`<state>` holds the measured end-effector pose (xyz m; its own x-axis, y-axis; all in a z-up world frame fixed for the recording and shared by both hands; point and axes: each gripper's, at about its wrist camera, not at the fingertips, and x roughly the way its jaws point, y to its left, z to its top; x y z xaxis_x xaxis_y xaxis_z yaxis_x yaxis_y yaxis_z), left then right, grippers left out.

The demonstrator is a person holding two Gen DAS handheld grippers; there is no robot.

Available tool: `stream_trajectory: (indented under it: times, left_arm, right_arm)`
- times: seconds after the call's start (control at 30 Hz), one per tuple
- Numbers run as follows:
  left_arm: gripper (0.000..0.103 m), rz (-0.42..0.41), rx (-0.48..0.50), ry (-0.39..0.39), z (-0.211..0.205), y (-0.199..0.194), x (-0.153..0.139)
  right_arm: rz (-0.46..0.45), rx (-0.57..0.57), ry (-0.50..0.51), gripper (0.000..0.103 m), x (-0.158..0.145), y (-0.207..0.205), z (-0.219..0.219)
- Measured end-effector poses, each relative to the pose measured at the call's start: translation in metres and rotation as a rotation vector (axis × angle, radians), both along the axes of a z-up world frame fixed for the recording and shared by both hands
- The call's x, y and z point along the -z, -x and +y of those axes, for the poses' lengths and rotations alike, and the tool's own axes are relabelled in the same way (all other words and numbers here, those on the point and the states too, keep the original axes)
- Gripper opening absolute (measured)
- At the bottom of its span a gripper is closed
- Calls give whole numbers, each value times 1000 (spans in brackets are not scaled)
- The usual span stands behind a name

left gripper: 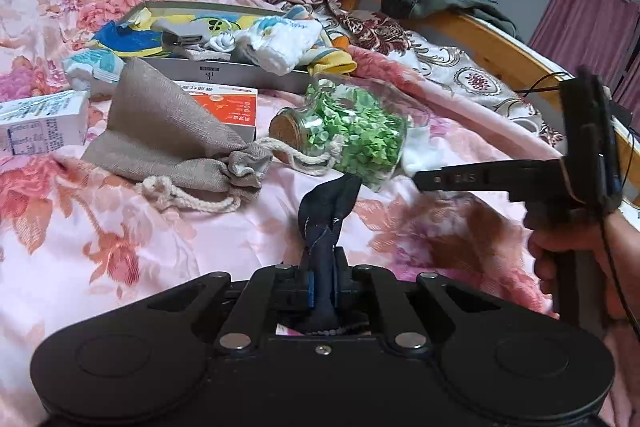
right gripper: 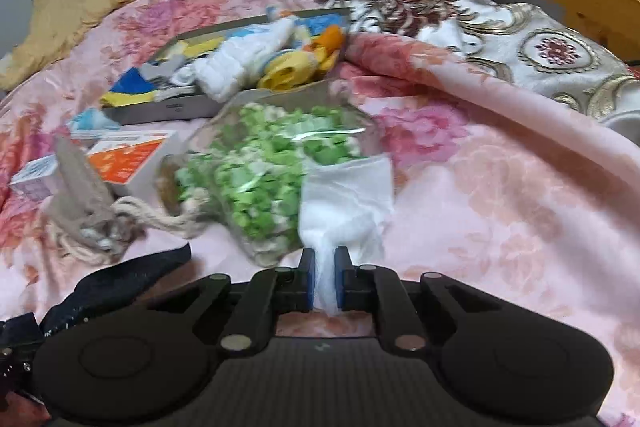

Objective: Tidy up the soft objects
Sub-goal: 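Close left tool on navy cloth while right tool grasps white tissue, then lift navy cloth with left tool toward tray while right tool carries tissue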

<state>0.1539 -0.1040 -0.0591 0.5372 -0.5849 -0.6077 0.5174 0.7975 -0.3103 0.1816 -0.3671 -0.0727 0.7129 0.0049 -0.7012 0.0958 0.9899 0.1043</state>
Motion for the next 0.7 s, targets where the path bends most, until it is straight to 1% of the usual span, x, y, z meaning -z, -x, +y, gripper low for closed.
stream_trajectory:
  times: [0.17,0.43,0.7]
  left_arm:
    - [8,7,-43,35,10,14,-6]
    - [7,-51,-72,46,18,26,-26]
    - [7,-69,-106,42,26,29,-38]
  right_arm:
    - [-35,-88,-23,7,-6,5,11]
    - [-116,-278,-61,6,-19,17,38]
    - [-206,-374,-140,6,-34,31,49]
